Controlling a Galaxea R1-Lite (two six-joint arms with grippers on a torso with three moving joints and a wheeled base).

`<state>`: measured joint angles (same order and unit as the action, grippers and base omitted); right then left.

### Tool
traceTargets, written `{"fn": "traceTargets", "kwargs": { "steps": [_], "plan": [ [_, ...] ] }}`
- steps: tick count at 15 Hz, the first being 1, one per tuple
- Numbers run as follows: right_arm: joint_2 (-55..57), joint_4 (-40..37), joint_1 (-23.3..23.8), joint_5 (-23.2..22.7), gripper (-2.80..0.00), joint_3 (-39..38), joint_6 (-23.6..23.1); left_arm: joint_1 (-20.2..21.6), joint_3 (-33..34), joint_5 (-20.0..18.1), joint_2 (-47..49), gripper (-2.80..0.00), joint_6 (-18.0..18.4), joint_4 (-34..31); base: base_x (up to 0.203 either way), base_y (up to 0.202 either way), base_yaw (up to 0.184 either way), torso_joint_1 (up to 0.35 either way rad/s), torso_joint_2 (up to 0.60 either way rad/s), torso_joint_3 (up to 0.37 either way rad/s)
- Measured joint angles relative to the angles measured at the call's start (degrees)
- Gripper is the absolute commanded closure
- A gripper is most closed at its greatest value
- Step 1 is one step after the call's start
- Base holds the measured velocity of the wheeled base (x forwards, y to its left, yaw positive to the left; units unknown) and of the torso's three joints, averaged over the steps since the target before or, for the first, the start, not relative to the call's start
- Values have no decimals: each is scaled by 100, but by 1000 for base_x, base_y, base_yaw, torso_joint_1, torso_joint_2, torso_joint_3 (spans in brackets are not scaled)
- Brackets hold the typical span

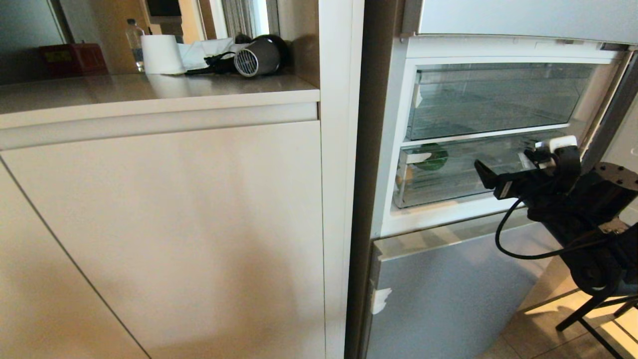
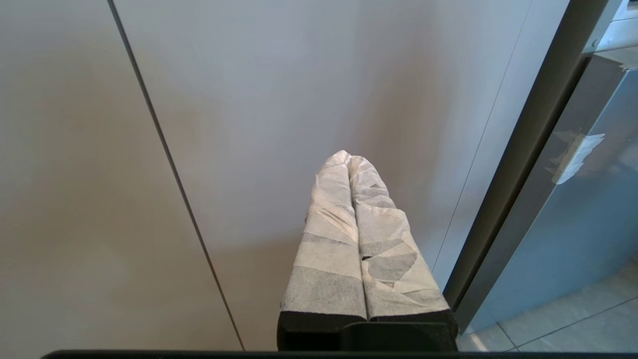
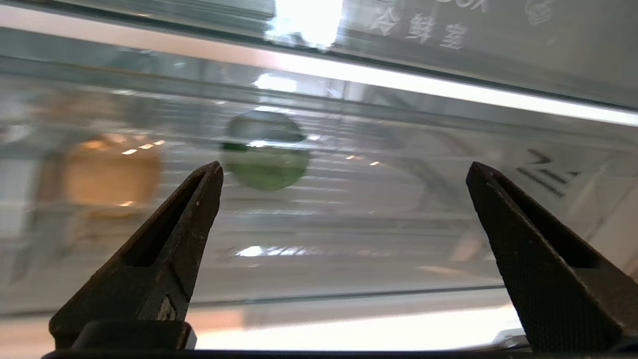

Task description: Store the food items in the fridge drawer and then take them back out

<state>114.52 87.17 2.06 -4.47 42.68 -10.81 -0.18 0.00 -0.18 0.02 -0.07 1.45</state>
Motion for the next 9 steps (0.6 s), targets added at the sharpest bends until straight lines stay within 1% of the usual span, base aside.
{"fn": "traceTargets", "kwargs": {
  "steps": [6,9],
  "plan": [
    [232,-2,77,125,-280,146,-108,0,0,0,0,0,0,2,0,0,0,0,0,0],
    [384,0,128,270,-280,459,-168,0,0,0,0,0,0,0,0,0,0,0,0,0]
  ]
}}
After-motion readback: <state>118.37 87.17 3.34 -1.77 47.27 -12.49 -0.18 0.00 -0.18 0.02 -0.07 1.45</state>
